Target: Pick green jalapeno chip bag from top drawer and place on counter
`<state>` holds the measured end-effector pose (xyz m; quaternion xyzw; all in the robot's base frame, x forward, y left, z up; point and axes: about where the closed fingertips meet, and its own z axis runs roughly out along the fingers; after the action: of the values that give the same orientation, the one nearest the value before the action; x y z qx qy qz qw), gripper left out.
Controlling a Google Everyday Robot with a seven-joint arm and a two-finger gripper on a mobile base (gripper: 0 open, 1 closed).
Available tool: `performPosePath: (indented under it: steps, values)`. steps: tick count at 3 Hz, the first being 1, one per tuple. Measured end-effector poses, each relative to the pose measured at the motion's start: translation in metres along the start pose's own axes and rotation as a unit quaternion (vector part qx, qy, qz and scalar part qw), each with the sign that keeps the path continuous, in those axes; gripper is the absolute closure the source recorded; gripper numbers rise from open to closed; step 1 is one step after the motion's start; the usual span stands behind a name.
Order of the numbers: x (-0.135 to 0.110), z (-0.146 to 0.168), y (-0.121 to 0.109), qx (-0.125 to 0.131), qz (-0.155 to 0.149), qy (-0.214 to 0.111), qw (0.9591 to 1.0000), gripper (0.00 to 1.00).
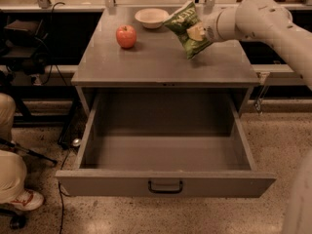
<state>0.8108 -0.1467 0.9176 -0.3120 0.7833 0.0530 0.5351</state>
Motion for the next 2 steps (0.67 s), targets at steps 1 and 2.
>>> performPosePath:
  steps: [1, 2]
  values:
    - [0.0039, 0.0169, -0.0069, 0.0, 0.012, 0.014, 0.9998, 0.14]
    - [0.0047, 0.0175, -0.0164, 0.001, 0.025, 0.013, 0.9996, 0.0]
